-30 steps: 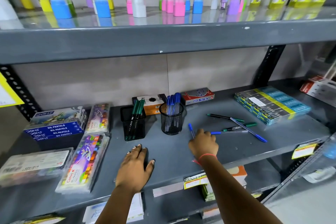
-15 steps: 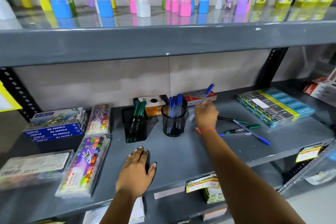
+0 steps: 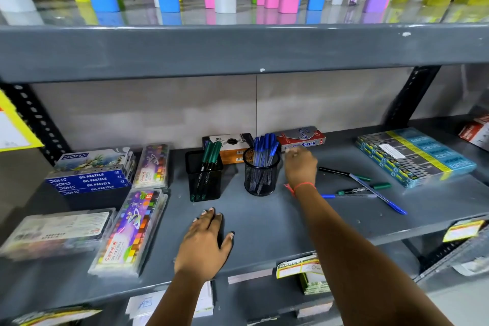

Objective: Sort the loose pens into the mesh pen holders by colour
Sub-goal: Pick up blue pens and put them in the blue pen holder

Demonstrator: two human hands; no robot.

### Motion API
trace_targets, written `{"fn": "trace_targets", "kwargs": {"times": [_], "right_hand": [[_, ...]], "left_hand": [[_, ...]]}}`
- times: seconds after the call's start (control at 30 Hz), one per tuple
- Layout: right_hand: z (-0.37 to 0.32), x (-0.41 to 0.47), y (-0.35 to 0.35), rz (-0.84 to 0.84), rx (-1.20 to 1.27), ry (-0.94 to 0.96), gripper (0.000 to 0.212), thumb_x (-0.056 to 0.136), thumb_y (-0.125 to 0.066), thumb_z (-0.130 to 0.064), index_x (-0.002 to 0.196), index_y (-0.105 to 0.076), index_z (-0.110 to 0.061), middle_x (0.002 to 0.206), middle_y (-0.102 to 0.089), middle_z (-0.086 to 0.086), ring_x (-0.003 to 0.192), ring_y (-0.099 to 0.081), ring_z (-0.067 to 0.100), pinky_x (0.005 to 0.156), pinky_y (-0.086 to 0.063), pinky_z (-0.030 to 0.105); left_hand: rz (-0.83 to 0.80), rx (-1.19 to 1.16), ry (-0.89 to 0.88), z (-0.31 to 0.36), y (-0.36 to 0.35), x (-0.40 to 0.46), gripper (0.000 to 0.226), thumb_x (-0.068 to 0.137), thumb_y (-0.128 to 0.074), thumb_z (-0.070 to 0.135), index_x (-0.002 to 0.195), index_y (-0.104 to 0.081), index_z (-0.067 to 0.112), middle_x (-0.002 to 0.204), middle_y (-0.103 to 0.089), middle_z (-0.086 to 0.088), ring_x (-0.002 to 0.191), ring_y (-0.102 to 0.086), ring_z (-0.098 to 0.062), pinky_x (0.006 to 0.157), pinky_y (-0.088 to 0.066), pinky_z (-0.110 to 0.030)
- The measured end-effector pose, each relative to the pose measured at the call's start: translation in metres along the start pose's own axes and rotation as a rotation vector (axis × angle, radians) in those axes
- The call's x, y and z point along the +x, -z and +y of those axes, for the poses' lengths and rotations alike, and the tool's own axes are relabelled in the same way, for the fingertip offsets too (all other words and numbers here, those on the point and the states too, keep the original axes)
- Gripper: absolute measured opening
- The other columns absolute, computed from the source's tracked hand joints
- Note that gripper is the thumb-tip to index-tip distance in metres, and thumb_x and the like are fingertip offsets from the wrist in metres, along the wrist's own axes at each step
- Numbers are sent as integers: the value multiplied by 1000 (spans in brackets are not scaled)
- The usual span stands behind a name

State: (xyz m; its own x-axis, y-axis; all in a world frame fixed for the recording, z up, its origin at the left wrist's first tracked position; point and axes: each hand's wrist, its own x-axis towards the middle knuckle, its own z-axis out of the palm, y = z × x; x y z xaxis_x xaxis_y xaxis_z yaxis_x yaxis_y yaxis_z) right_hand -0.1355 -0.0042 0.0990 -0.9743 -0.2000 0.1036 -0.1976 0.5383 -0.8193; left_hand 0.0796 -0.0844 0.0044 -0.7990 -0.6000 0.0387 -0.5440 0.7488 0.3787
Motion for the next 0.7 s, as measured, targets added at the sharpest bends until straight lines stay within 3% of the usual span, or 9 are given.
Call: {"fn": "trace_targets", "kwargs": {"times": [0.17, 0.33, 0.5, 0.7], "right_hand": [[55, -4, 20, -6, -455, -37, 32, 92, -41, -7, 123, -52, -4, 131, -50, 21, 121, -45, 38, 96, -44, 44], [89, -12, 27, -162, -849, 32, 36, 92, -45, -12, 127, -49, -8, 134, -50, 13, 126, -43, 33, 100, -43, 40], [92, -29, 15, -217, -942, 270, 36, 92, -39, -9, 125, -52, -10, 130, -54, 13, 122, -47, 33, 96, -44, 40], [74, -46, -3, -272, -750, 415, 33, 90, -45, -19, 121, -52, -10, 125, -57, 13, 117, -50, 28, 91, -46, 35]], "left_hand": [[6, -5, -10, 1, 0, 0, 58, 92, -36, 51, 142, -28, 23, 156, -21, 1, 144, -16, -16, 118, -10, -29], [0, 2, -3, 0, 0, 1, 58, 92, -36, 51, 142, -28, 23, 156, -20, 1, 144, -16, -17, 118, -11, -30], [-1, -11, -2, 0, -2, 1, 57, 92, -38, 50, 141, -30, 24, 156, -22, 1, 144, -17, -17, 118, -13, -31], [4, -12, -2, 0, 0, -1, 56, 92, -39, 49, 140, -31, 23, 155, -23, 1, 143, -18, -17, 118, -14, -31]]}}
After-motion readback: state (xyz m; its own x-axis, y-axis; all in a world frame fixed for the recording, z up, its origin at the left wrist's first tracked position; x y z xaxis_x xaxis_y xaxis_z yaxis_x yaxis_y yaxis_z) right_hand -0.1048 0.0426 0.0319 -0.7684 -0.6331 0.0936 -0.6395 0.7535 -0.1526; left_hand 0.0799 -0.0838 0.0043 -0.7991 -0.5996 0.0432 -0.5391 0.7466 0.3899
